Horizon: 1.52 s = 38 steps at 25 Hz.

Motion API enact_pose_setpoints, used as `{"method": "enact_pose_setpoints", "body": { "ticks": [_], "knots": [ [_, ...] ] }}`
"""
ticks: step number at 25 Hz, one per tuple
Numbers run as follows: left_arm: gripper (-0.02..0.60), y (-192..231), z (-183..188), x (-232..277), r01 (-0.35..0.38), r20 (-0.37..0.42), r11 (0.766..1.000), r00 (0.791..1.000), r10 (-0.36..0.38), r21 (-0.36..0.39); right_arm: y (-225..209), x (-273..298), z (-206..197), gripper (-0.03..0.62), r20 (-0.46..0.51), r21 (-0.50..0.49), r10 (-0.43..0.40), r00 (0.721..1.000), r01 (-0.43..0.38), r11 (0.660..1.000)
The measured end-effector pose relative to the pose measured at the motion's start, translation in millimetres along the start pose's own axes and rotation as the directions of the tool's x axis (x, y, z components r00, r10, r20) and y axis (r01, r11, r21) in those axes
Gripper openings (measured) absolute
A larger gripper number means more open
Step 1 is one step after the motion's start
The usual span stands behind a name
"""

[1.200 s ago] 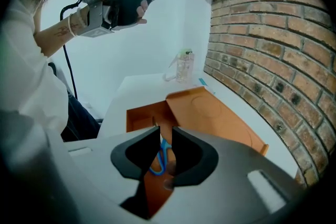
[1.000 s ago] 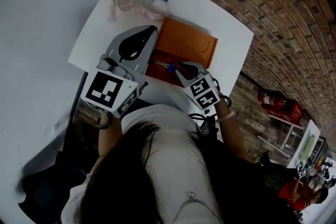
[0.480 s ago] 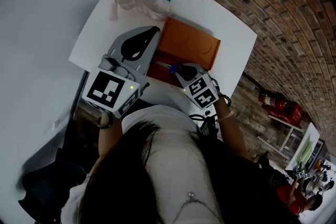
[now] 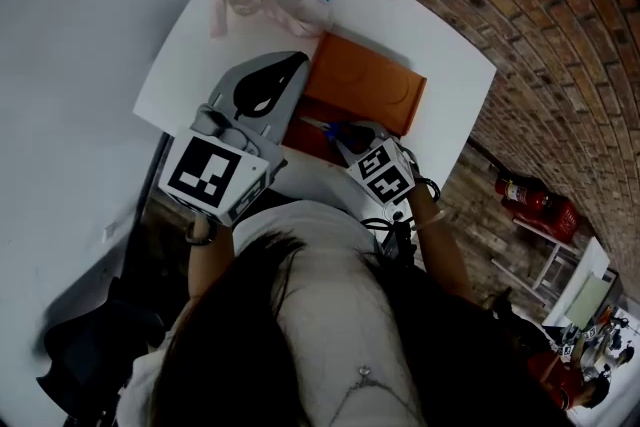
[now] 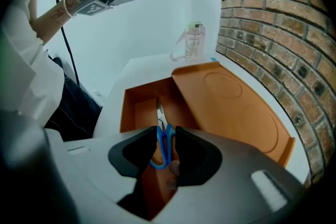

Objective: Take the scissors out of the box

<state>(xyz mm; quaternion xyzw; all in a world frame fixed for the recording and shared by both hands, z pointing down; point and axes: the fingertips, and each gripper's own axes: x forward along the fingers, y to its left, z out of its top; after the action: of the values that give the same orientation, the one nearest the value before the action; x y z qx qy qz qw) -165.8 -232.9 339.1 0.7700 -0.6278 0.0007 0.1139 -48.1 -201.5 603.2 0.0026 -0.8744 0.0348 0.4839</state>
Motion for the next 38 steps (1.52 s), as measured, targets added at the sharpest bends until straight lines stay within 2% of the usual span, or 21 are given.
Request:
{"method": "enact_pose_setpoints", "body": {
  "ticks": [13,29,34,38],
  "knots": [
    [0.0,2.0,-8.0,7.3,0.005,-0.029,1.0,1.0,-0.005,-0.005,-0.3,17.8,-15.8,0.135,-0.083,-0.005,0.034,0.996,-0.034,0.999],
    [0.0,3.8,-8.2,12.0,0.014,-0.034,1.0,0.999,-0.014,-0.007,1.9,28.9,-19.9,0.14,-0.131,-0.034,0.045,0.99,-0.049,0.998],
    [0.0,5.8,-13.4,12.1,0.014,-0.062,1.0,0.998,-0.015,-0.004,2.5,30.5,-21.8,0.14,-0.147,-0.045,0.043,0.988,-0.05,0.998],
    [0.0,3.2,-7.6,14.5,0.027,-0.03,1.0,0.999,-0.027,-0.008,2.6,31.2,-22.3,0.139,-0.151,-0.05,0.04,0.988,-0.048,0.998]
  ]
}}
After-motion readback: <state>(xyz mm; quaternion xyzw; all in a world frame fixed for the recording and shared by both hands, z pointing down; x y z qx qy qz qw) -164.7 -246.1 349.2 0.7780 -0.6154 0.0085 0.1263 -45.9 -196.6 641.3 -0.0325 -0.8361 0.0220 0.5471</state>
